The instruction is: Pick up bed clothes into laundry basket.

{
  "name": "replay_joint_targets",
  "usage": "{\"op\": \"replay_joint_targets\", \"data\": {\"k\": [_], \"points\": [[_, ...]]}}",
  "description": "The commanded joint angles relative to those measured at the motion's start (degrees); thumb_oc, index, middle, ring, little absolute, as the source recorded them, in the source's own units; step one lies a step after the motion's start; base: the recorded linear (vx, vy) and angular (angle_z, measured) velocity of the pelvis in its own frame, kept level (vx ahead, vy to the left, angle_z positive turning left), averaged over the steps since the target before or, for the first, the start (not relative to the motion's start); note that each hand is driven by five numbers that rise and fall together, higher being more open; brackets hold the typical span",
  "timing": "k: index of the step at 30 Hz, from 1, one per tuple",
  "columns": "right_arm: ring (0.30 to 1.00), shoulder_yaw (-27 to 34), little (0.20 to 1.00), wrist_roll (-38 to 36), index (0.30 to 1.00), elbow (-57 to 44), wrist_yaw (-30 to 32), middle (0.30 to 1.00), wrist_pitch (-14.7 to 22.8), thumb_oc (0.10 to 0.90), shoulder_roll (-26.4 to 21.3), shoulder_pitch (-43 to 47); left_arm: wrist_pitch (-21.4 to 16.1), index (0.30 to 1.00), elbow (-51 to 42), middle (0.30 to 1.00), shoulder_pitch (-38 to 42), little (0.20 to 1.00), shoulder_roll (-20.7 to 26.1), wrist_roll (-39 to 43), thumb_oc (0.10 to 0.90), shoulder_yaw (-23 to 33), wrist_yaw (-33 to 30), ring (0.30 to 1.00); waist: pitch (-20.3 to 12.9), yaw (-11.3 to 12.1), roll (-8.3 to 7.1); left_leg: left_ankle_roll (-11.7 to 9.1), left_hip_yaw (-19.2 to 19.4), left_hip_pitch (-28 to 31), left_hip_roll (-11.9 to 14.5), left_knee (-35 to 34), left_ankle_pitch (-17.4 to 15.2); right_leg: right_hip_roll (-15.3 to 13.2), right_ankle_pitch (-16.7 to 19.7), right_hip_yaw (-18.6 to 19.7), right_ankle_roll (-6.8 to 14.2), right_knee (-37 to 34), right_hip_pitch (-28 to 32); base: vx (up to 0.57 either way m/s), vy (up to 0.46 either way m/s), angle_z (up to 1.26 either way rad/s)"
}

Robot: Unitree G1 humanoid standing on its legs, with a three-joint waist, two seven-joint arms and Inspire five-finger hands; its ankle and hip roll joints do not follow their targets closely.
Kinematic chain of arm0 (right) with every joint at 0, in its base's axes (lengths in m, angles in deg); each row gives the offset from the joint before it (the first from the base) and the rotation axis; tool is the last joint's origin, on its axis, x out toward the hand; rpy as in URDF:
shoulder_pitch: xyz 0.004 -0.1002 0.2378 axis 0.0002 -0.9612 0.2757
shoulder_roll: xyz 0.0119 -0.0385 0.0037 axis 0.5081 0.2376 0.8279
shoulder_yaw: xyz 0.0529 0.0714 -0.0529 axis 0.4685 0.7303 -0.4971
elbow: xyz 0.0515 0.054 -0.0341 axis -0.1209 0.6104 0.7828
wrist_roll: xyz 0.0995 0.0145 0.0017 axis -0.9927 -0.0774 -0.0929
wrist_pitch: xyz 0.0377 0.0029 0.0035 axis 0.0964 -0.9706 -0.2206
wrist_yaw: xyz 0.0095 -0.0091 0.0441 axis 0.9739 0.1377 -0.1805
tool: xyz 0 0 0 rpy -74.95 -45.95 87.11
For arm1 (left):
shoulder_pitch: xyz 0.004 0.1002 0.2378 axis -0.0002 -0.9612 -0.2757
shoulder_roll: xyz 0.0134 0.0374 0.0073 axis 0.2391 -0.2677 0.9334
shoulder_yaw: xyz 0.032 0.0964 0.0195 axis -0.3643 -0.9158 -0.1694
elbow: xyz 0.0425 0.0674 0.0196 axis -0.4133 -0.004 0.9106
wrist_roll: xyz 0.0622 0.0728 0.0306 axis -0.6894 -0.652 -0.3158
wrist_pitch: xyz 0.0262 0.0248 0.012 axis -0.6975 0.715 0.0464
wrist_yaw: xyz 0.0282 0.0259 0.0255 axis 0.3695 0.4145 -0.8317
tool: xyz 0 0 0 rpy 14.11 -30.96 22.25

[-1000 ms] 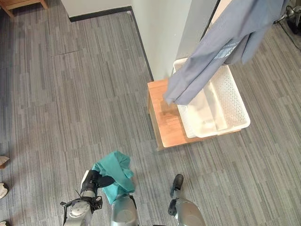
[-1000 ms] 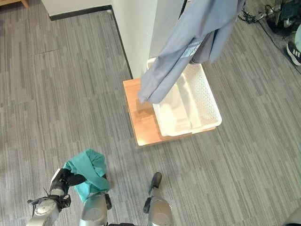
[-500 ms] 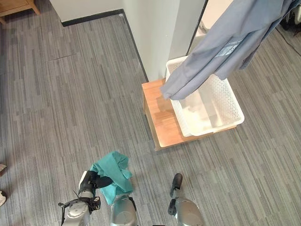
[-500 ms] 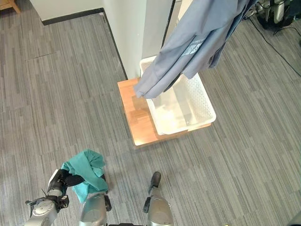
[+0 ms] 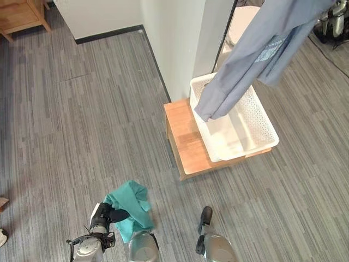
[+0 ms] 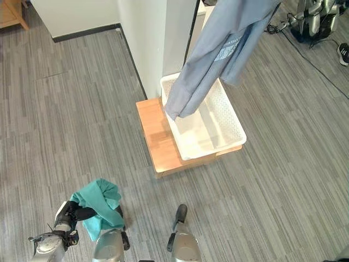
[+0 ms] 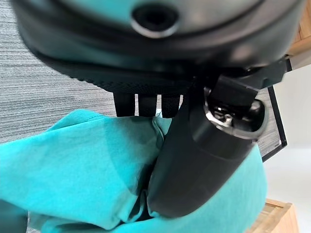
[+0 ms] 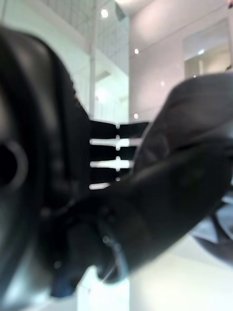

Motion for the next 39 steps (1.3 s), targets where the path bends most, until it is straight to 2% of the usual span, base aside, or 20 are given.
{"op": "replay_joint_targets", "data": {"k": [1,4,8,9,12,16,19,21,26,31,39], "points": [[0.3,1.62,0.3,-1.45,0.3,0.36,4.49,0.3,0.58,0.4,-4.41,9.03,-2.9,0.3,-2.45,0.3,-1.4,0.3,4.5,1.19,0.4,-0.97,0.38,0.3,-5.12,1.15,-2.64,-3.04,1.67,3.54,2.25,0.02,-4.32,-1.4,-11.28,-2.63,3.12,0.39,5.5,0.0,0.0,0.0],[0.3,1.42,0.3,-0.31,0.3,1.04,3.06,0.3,0.28,0.4,-2.73,7.34,-3.38,0.3,-2.81,0.3,-0.89,0.3,4.37,1.87,0.4,-1.42,0.6,0.3,-3.6,1.1,-1.56,-3.15,1.74,2.55,2.3,0.02,-3.96,-1.62,-10.7,-2.38,3.12,0.39,4.03,-0.06,0.006,-0.04],[0.3,5.29,0.3,1.15,0.3,1.48,2.2,0.3,-0.16,0.4,0.19,1.57,-4.03,0.3,-3.58,0.3,-0.34,0.3,4.39,2.21,0.4,-1.86,0.7,0.3,-1.59,1.17,-0.15,-3.1,1.68,1.23,2.28,0.02,-3.56,-2.09,-10.17,-2.22,3.23,0.39,2.36,-0.06,0.012,-0.09],[0.3,5.9,0.3,1.26,0.3,1.31,2.18,0.3,-0.19,0.4,0.24,0.93,-4.04,0.3,-3.57,0.3,-0.42,0.3,4.54,2.22,0.4,-1.85,0.7,0.3,-1.68,1.2,-0.29,-3.19,1.68,1.37,2.28,0.02,-3.84,-2.09,-10.44,-2.21,3.3,0.39,2.51,-0.08,0.025,0.01],[0.3,8.83,0.3,3.26,0.3,1.02,0.95,0.3,-0.17,0.4,4.3,-4.65,-4.78,0.3,-4.5,0.3,0.07,0.3,4.62,3.04,0.4,-2.03,0.87,0.3,0.14,1.77,1.34,-3.04,1.64,-0.39,2.11,0.02,-2.95,-2.67,-9.46,-2.24,3.34,0.39,0.67,-0.05,0.021,-0.01],[0.3,11.84,0.3,4.33,0.3,1.28,0.57,0.3,-0.39,0.4,6.25,-9.14,-5.25,0.3,-4.67,0.3,0.53,0.3,5.12,3.29,0.4,-2.2,0.92,0.3,1.22,2.19,1.72,-3.13,1.42,-1.45,2.01,0.02,-2.86,-3.02,-9.24,-2.41,3.45,0.39,-0.12,-0.04,0.004,0.02],[0.3,14.97,0.3,3.91,0.3,2.65,0.26,0.3,-0.32,0.4,9.03,-13.72,-5.8,0.3,-5.09,0.3,1.16,0.3,5.58,3.95,0.4,-1.98,0.89,0.3,2.69,2.44,2.59,-3.04,1.14,-3.21,1.95,0.02,-2.17,-3.38,-8.32,-2.67,3.45,0.39,-1.8,-0.04,-0.005,0.0],[0.3,16.16,0.3,3.9,0.3,2.9,0.1,0.3,-0.24,0.4,10.12,-15.57,-5.93,0.3,-5.25,0.3,1.08,0.3,5.94,4.12,0.4,-2.02,0.88,0.3,2.91,2.71,2.52,-3.09,1.02,-3.51,1.84,0.02,-2.41,-3.56,-8.46,-2.6,3.62,0.39,-2.08,-0.04,0.003,0.04],[0.3,15.18,0.3,4.54,0.3,3.41,-0.83,0.3,0.11,0.4,14.04,-16.61,-6.6,0.3,-5.51,0.3,1.38,0.3,6.25,4.55,0.4,-2.04,0.83,0.3,3.94,3.12,3.2,-3.11,1.48,-4.96,1.89,0.02,-2.06,-3.86,-7.75,-2.32,3.79,0.5,-4.16,-0.02,0.007,0.01],[0.3,9.77,0.3,6.28,0.3,4.62,-2.21,0.3,0.3,0.4,18.23,-13.04,-7.14,0.3,-5.99,0.3,2.46,0.3,6.19,4.71,0.4,-3.15,0.53,0.3,4.69,4.2,3.34,-3.25,1.25,-6.32,2.03,0.02,-1.51,-4.12,-7.18,-2.62,3.77,0.58,-5.45,0.0,0.0,-0.01],[0.3,6.64,0.3,6.41,0.3,11.83,-2.96,0.3,-0.08,0.4,20.58,-12.91,-7.91,0.3,-7.01,0.3,3.59,0.3,7.15,5.26,0.4,-3.76,0.28,0.3,5.57,5.2,3.02,-3.35,0.29,-8.51,2.01,0.02,-1.11,-4.3,-6.66,-3.19,3.79,0.75,-7.07,0.0,-0.011,0.06]]}}
